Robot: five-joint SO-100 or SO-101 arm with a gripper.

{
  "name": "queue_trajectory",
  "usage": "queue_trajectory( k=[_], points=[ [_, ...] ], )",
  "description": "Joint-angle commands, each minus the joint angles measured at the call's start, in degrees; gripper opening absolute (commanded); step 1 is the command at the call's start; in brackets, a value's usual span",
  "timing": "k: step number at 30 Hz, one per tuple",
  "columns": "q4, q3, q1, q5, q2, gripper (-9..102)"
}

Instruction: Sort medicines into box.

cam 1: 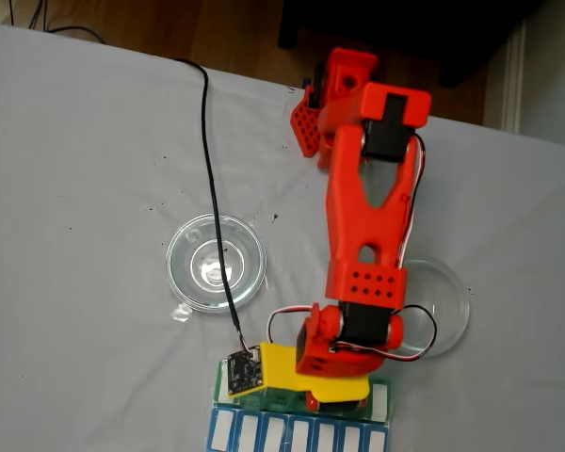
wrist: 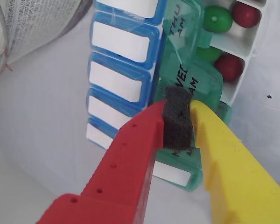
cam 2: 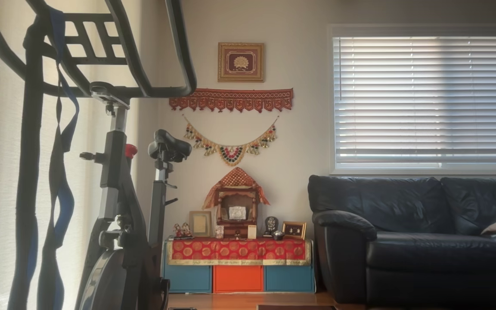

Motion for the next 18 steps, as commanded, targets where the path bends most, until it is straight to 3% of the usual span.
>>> queue_trajectory(
  k=[1,18],
  points=[
    [-0.4,-0.4,-0.3,-0.8,1.9,1],
    [0.3,2.5,-0.1,-2.3,-1.1,1]
  ],
)
